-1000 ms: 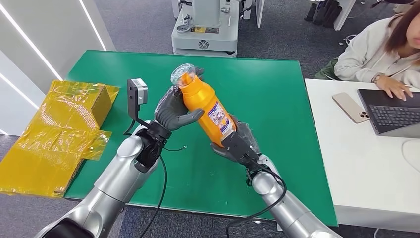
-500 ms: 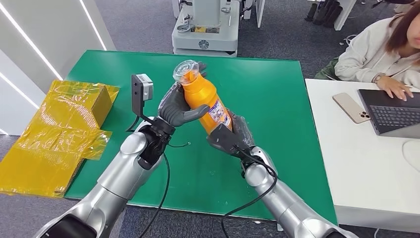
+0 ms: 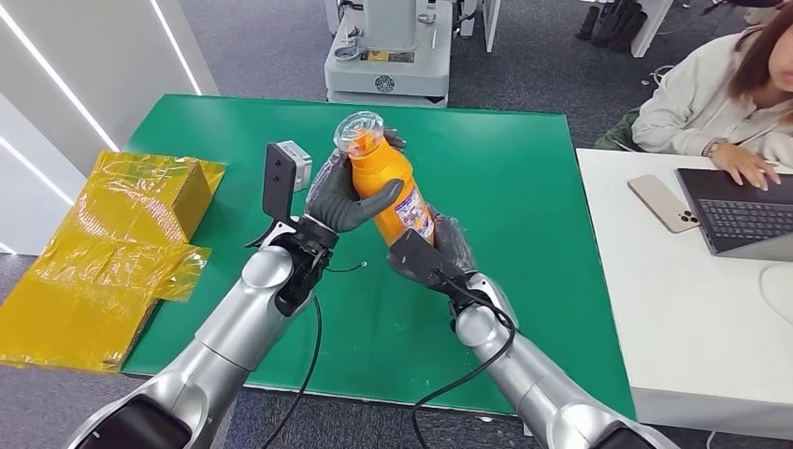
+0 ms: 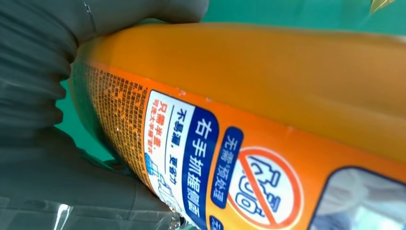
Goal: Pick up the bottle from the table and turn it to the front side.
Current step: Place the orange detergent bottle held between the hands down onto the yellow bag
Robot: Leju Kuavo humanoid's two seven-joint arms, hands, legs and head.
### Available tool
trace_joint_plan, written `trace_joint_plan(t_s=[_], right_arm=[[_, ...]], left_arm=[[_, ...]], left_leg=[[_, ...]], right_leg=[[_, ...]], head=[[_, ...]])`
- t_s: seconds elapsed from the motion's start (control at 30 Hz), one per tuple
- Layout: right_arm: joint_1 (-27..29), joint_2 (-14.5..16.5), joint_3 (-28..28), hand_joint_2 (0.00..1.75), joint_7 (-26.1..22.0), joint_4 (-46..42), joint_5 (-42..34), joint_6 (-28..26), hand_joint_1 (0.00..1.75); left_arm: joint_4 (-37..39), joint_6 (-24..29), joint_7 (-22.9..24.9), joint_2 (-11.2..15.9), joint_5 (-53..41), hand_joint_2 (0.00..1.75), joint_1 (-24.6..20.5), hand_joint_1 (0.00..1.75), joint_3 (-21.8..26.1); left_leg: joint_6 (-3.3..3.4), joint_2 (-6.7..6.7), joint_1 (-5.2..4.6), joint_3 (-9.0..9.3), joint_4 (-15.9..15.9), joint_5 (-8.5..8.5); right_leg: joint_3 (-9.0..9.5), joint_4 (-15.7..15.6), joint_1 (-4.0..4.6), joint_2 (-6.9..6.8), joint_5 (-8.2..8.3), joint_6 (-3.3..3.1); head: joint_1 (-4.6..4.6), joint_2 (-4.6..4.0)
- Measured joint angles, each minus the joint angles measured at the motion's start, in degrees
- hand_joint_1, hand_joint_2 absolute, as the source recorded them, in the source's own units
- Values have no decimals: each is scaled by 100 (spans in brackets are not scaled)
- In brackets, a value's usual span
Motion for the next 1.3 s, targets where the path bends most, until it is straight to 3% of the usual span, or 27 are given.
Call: trace_joint_plan(t_s=[0.23,0.27,0.37,0.4,0.6,0.73,0.97,1.17,1.3], right_arm=[[-3,37,-2,175,-10,98,-13,2,175],[-1,38,-3,175,-10,102,-13,1,141],[14,38,-11,175,-1,105,-20,18,10],[24,37,-15,175,3,104,-29,47,0],[99,28,-21,175,-30,21,-44,213,0],[171,-29,-70,175,-42,-55,-161,292,0],[666,-564,-499,175,-510,-457,-788,493,0],[1229,-961,-745,175,-619,-1339,-1009,479,0],[1536,-1117,-740,175,-628,-2003,-1008,443,0]], left_arm=[[170,3,-45,-25,-22,175,-90,175,0],[184,-6,-47,-30,-22,175,-94,175,0],[224,-54,-77,-37,-63,175,-98,175,0],[236,-59,-111,-37,-124,175,-97,175,-1],[316,108,-295,-7,-629,175,-93,175,-7],[351,578,-381,76,-1523,175,-95,175,-33],[614,1260,-674,592,-2952,175,-49,175,11],[878,2121,-789,917,-4240,175,-15,175,113],[989,3354,-291,1088,-6389,175,-48,175,85]], left_leg=[[0,-1,0,-1,0,0],[0,0,0,-1,0,0],[0,0,0,-1,0,0],[0,0,0,-1,0,0],[0,4,0,0,0,0],[0,4,0,0,0,0],[0,2,0,-1,0,0],[0,2,0,-2,0,-1],[0,6,0,-2,-1,-1]], right_leg=[[0,0,0,0,0,0],[0,0,0,0,0,0],[0,0,0,0,0,0],[0,0,0,0,0,0],[-3,0,0,4,0,0],[-3,0,0,4,0,0],[-2,0,0,2,0,0],[-4,-1,0,3,-1,0],[-7,0,0,6,-1,0]], head=[[0,-1],[0,-1],[0,-1],[0,-1],[-1,-1],[-1,-1],[0,0],[0,-1],[-1,-1]])
